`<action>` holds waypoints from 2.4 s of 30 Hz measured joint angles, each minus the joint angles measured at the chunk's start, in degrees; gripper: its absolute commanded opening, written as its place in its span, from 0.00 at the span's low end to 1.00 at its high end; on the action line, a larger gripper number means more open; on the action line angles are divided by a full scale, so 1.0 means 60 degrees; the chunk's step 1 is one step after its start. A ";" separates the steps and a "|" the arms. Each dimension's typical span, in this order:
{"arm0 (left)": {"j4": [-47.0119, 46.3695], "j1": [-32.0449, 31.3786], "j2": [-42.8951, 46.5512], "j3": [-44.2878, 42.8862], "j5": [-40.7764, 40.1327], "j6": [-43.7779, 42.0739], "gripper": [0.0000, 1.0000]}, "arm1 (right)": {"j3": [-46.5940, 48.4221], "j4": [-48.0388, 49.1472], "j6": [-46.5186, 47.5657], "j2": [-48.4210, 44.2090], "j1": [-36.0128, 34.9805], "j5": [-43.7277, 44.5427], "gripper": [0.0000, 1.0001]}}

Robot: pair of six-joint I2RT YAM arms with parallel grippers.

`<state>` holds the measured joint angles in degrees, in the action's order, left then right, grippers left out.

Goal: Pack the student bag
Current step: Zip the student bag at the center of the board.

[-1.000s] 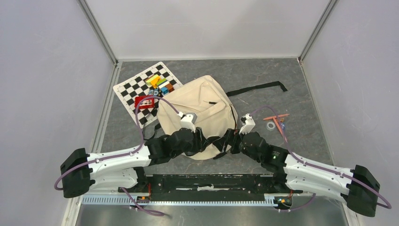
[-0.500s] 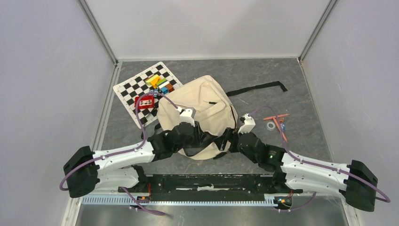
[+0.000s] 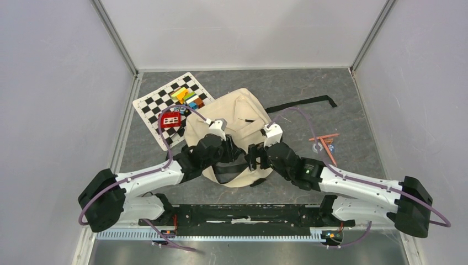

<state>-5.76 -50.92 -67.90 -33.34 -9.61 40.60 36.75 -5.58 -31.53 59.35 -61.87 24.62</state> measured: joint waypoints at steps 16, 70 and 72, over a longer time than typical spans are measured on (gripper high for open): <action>-0.0845 0.0412 -0.0627 0.0109 0.0729 -0.0273 0.61 | 0.0393 0.0211 0.1381 0.1967 0.0984 -0.1297 0.08; -0.5016 0.0601 -0.2346 0.1067 0.6604 0.0084 0.55 | -0.0255 0.0838 0.0685 0.1293 0.1814 -0.2368 0.00; -0.5016 0.0616 -0.2259 0.1086 0.6539 0.0087 0.53 | -0.0255 0.0852 0.0685 0.1293 0.1814 -0.2379 0.00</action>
<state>-35.86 -47.22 -81.45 -26.83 29.63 41.12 35.22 -0.47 -27.42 67.11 -50.98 10.35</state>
